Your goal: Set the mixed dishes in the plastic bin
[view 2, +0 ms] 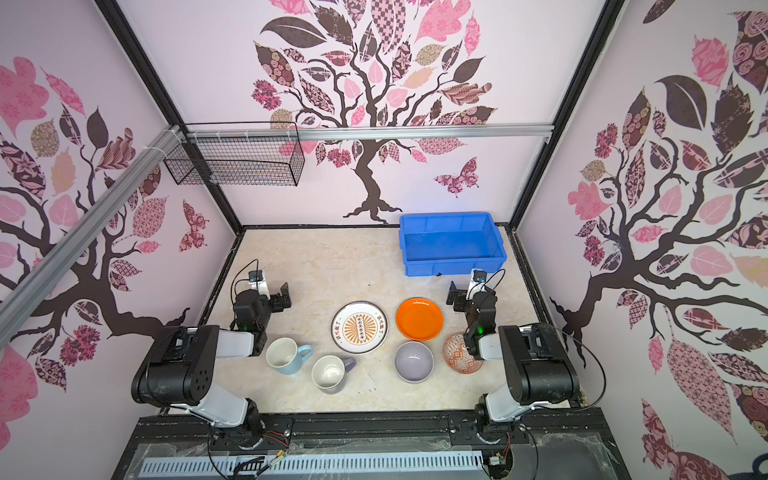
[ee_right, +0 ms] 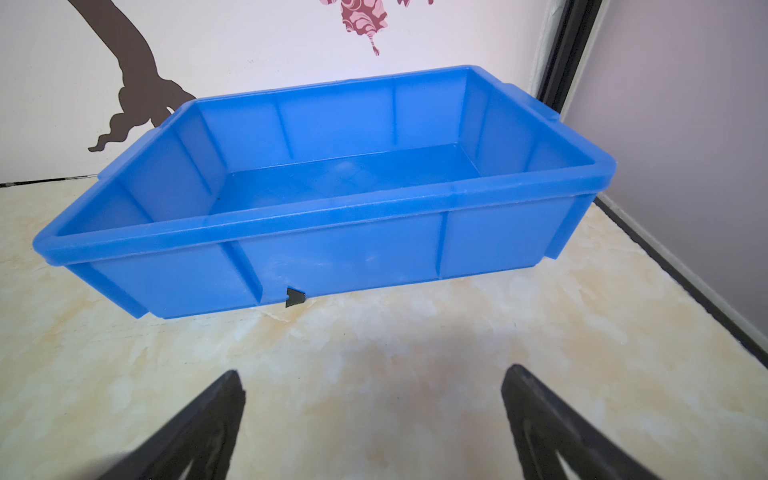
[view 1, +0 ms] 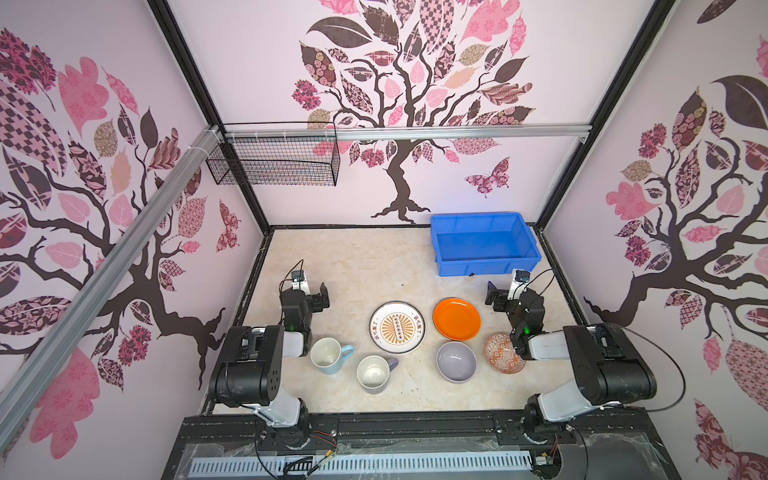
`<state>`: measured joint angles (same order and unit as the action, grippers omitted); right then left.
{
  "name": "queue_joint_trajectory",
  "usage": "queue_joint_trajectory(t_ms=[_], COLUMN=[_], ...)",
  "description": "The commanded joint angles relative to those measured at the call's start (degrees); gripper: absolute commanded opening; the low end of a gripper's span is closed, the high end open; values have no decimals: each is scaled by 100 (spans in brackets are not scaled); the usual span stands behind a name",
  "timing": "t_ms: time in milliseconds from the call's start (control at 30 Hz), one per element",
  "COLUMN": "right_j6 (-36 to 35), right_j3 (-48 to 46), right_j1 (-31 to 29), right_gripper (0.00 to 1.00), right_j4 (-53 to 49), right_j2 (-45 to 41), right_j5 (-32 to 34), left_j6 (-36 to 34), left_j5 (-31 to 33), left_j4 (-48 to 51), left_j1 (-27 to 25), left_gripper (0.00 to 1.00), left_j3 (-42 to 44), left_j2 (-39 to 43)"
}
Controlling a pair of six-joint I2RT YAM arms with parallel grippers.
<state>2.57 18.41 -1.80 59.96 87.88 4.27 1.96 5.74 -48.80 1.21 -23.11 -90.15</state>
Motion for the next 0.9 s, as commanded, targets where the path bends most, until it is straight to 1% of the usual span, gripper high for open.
queue_joint_trajectory(t_ms=[0,167,233,267,300,400,467,567,667,733,800,833,867], right_j6=[-20,-37,-79,-98,-70,16,214,451,560,815,1526,1614,1519], right_j3=[161,88,-140,-275,-187,483,950,1595,2598,3330,4191,4580,4984], right_j1=[-7,-6,-52,-83,-108,-115,-139,-281,-536,-587,-589,-591,-589], right_gripper=[100,100,100,100,100,100,100,100,100,99,100,100,100], right_j4=[-261,-162,154,376,93,-1906,-2849,-3715,-4756,-5448,-6346,-6728,-7096], right_j2=[0,-46,-158,-278,-500,-1114,-1267,-1282,-875,-494,-124,46,228], right_j5=[-5,-10,49,111,245,460,930,1759,2346,2385,2501,2269,1840], left_j6=[32,33,24,26,32,33,88,171,232,346,448,498,525], left_j5=[-20,-25,-24,-25,-83,-195,-227,-219,-465,-630,-884,-839,-797], left_j4=[-240,-278,-356,-144,173,1189,2079,3504,4466,4986,5525,5761,6065], left_j1=[25,20,19,28,50,90,92,97,97,62,-32,-131,-266], left_gripper=[99,98,98,98,98,98,98,96,96,96,96,96,96], left_j3=[70,96,118,50,-78,-535,-1038,-2008,-2853,-3437,-4063,-4331,-4618], left_j2=[-20,-12,19,128,260,442,424,308,344,358,358,341,333])
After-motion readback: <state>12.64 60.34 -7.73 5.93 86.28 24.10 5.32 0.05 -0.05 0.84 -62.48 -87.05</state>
